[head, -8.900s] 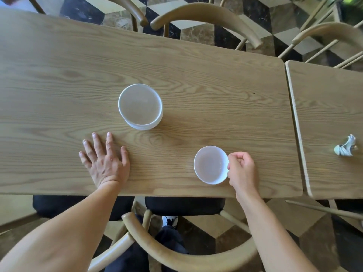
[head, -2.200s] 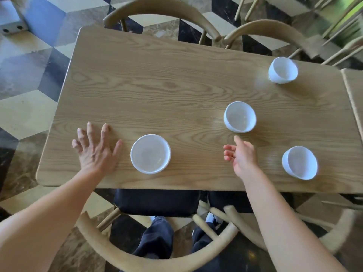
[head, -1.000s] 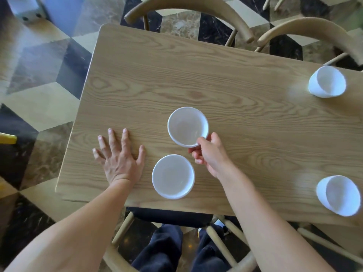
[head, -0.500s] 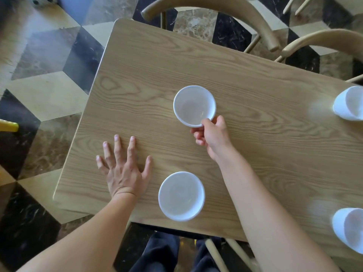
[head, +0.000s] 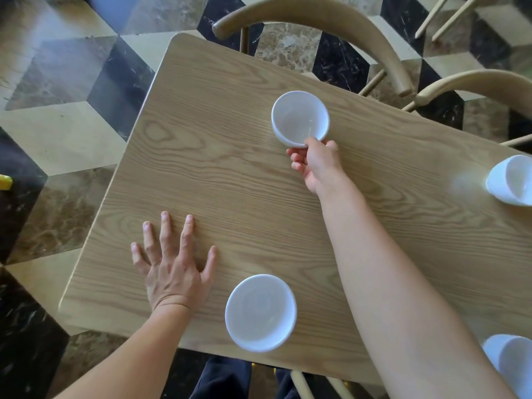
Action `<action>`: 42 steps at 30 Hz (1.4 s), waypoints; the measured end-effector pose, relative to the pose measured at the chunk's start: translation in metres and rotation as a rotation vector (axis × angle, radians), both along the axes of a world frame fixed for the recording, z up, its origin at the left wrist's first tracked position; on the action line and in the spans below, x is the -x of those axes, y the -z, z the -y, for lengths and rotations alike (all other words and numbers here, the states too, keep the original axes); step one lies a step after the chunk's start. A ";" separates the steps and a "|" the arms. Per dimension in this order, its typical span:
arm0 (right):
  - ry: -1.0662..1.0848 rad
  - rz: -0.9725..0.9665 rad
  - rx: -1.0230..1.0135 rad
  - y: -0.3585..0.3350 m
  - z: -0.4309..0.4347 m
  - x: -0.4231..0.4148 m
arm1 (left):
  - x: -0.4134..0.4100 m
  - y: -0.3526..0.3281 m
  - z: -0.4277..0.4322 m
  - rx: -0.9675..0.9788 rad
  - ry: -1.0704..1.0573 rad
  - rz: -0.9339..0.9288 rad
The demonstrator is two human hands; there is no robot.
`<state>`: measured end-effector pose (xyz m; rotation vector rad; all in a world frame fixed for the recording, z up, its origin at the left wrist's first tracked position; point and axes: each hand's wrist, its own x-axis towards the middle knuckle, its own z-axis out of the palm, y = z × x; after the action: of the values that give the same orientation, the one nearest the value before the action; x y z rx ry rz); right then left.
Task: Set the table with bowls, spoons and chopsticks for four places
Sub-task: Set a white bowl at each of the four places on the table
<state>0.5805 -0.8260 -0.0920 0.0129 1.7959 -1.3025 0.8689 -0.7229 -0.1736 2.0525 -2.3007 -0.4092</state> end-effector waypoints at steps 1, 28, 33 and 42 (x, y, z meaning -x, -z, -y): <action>0.000 0.011 0.006 0.000 0.002 0.001 | 0.000 0.000 0.000 0.003 0.000 0.001; -0.300 -0.116 -0.248 -0.064 -0.264 -0.020 | 0.024 -0.077 0.012 -0.240 -0.063 -0.055; -0.398 -0.369 -0.297 -0.111 -0.335 -0.006 | 0.083 -0.154 -0.069 -0.121 0.273 -0.198; -0.491 -0.814 -0.389 -0.185 -0.519 0.042 | 0.191 -0.257 -0.280 -0.011 0.733 -0.059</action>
<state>0.5384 -0.3067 0.0934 -0.7919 2.4891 -0.6066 0.6778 -0.4433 0.0837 1.1013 -2.9349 -0.4803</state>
